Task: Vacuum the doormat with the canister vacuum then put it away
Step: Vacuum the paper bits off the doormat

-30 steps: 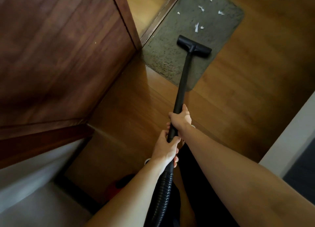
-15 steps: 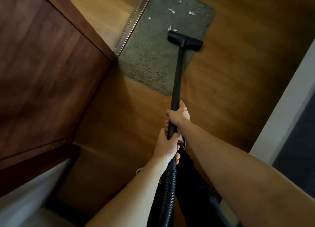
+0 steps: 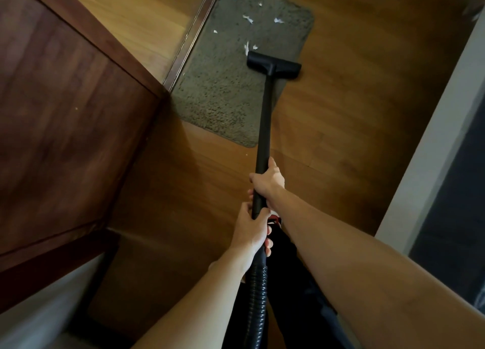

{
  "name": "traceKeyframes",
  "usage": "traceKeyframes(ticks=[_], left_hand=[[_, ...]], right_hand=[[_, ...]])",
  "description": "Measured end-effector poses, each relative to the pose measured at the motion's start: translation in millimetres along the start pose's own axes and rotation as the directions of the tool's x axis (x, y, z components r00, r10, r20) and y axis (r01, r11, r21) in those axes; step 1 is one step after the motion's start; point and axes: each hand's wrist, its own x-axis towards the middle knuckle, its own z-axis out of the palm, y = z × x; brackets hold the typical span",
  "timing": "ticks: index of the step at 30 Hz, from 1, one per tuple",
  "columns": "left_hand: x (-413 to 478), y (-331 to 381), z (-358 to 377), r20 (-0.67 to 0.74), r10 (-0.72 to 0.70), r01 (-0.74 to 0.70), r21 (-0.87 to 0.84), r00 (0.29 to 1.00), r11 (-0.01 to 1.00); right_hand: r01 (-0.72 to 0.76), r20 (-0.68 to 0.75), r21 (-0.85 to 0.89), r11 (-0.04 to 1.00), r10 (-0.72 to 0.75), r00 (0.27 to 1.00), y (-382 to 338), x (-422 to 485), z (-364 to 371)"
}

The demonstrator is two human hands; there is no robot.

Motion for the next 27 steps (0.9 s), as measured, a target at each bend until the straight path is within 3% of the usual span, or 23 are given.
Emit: traceKeyframes(ticks=[11,27], left_hand=[[-25,-65,-52,0.006,-0.017,0.017,0.038,1.000,0.999],[-52,-115,-85,0.025,-0.016,0.016,0.010,1.000,1.000]], right_hand=[[-0.050,0.027,0.062,0.997,0.049,0.998,59,-49,44],[0.009,0.013,0.027,1.000,-0.009,1.000,110,-78,78]])
